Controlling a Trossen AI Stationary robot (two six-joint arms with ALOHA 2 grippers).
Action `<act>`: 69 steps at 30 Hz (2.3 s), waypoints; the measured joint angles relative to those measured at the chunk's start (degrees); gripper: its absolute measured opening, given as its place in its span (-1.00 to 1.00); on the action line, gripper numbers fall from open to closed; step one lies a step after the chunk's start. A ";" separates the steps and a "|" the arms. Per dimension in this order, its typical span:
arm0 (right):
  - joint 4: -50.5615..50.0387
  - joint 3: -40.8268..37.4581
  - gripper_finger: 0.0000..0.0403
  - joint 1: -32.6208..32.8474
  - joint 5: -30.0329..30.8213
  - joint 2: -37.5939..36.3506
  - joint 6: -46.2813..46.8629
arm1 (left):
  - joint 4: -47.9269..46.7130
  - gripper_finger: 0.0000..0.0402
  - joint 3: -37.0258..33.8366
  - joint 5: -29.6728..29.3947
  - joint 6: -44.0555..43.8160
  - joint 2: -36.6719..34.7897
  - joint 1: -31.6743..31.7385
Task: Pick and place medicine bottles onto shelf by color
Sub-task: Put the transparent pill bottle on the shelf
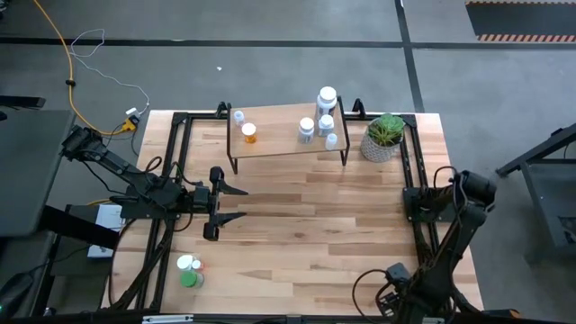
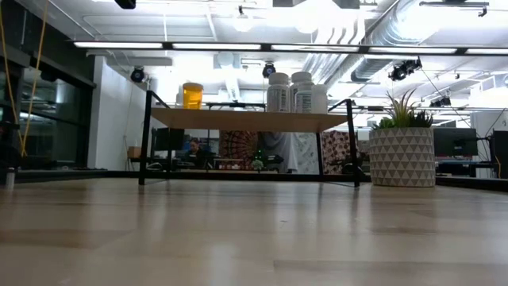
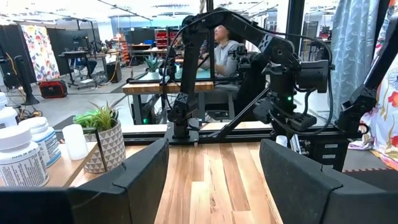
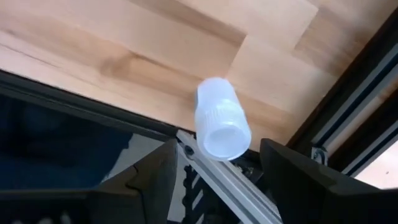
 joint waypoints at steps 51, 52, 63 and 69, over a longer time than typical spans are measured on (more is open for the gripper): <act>5.70 1.00 -0.42 -2.49 0.01 2.11 -6.59 | 0.00 0.21 0.00 0.00 0.04 -0.02 0.00; 5.87 1.72 -0.42 -3.38 1.81 2.10 -8.95 | 0.02 0.21 0.00 0.00 -0.05 -0.02 0.00; 13.30 3.21 -0.41 -24.55 12.37 2.09 -52.37 | 0.02 0.21 0.00 0.00 -1.37 -0.01 -0.01; 9.71 10.29 -0.41 -37.69 10.36 2.10 -74.13 | 0.02 0.21 0.00 0.00 0.01 0.00 -0.02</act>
